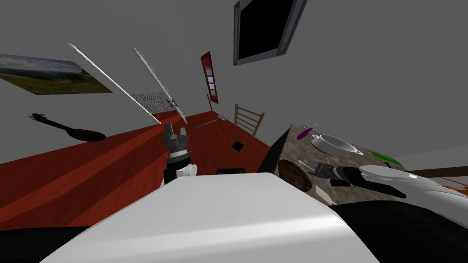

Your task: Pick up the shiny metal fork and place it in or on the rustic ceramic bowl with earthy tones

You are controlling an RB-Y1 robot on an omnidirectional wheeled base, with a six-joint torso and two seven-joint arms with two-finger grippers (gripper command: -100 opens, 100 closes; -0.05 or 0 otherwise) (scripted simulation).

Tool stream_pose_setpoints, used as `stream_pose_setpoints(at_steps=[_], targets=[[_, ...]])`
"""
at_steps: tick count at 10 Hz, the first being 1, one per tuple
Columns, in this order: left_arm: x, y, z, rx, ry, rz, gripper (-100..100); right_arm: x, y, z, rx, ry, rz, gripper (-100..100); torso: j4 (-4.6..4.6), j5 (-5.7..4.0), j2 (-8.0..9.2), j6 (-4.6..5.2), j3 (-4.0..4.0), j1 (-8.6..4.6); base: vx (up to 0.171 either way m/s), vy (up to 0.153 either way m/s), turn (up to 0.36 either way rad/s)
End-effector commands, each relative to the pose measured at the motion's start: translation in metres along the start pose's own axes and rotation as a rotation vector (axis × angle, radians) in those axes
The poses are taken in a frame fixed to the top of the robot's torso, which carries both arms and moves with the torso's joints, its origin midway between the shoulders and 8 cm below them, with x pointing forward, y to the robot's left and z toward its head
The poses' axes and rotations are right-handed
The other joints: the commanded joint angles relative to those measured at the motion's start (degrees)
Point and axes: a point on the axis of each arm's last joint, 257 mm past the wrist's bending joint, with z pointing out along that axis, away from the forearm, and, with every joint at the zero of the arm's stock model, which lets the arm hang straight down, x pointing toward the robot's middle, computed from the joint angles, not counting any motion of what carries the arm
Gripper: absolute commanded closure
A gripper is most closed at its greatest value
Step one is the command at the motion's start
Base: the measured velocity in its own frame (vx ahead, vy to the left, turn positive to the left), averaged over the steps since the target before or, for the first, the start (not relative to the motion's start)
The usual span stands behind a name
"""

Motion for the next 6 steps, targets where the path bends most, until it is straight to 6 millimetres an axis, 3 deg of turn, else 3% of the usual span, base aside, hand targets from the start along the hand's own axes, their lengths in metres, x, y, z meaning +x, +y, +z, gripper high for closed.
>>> stream_pose_setpoints(at_steps=[1,4,5,6], targets=[[0.0000,0.0000,0.0000,0.000,0.000,0.000,0,0.0060,0.0093,0.0084,0.002,0.002,0.010,-100,0.00,0.00,0.00,0.00,0.00,0.00,0.019,-0.025,0.083],[0.0000,0.0000,0.0000,0.000,0.000,0.000,0,0.0096,0.0164,0.0132,0.001,0.003,0.018,-100,0.00,-0.11,-0.01,-0.01,0.00,-0.23,0.019,-0.036,0.042],[0.0000,0.0000,0.0000,0.000,0.000,0.000,0,0.0100,0.0170,0.0136,0.001,0.003,0.017,100,-0.01,-0.16,-0.01,-0.02,-0.01,-0.31,0.000,0.000,0.000],[0.0000,0.0000,0.0000,0.000,0.000,0.000,0,0.0100,0.0169,0.0136,0.001,0.003,0.017,100,0.00,-0.16,0.01,-0.02,0.00,-0.29,0.000,0.000,0.000]])
